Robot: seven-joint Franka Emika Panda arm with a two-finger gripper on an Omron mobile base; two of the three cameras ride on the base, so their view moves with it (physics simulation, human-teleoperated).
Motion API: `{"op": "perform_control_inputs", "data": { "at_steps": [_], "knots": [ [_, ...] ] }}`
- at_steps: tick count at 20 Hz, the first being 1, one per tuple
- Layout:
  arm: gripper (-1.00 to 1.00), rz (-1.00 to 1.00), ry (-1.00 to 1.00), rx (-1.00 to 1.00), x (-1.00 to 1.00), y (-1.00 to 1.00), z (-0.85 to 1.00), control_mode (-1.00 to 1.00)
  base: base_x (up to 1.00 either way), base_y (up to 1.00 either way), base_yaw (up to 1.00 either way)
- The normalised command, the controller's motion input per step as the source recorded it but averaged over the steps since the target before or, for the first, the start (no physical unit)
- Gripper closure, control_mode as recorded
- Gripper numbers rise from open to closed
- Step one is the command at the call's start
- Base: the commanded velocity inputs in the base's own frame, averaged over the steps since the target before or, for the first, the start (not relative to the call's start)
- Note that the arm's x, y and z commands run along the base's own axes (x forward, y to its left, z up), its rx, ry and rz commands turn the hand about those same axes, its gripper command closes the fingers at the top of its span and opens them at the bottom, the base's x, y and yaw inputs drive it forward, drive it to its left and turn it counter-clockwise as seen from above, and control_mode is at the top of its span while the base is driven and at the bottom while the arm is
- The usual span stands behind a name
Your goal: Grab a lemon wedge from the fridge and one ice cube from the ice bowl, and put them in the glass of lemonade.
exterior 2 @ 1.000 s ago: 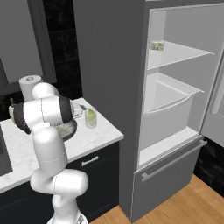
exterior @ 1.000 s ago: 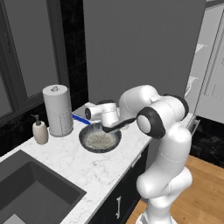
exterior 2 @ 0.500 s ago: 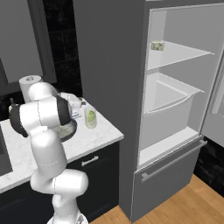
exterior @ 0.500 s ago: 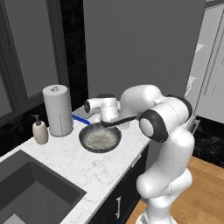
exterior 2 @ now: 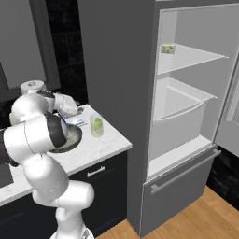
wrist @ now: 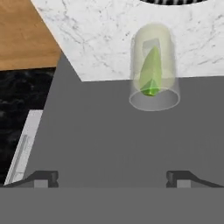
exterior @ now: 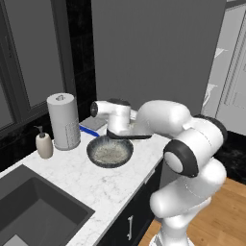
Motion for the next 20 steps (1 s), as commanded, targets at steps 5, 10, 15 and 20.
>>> {"op": "perform_control_inputs", "data": {
  "at_steps": [5,10,15,20],
  "knots": [
    [-1.0,0.15,-0.17,0.24,-1.0,0.0,0.11,-1.0,0.0,0.0,0.0],
    [-1.0,0.22,-0.16,0.26,-1.0,0.15,0.21,-1.0,0.0,0.0,0.0],
    [-1.0,0.17,-0.26,0.31,-0.94,0.39,0.15,-1.0,0.0,0.0,0.0],
    [-1.0,0.02,-0.44,0.23,-0.68,0.56,0.01,-1.0,0.0,0.0,0.0]
  ]
}}
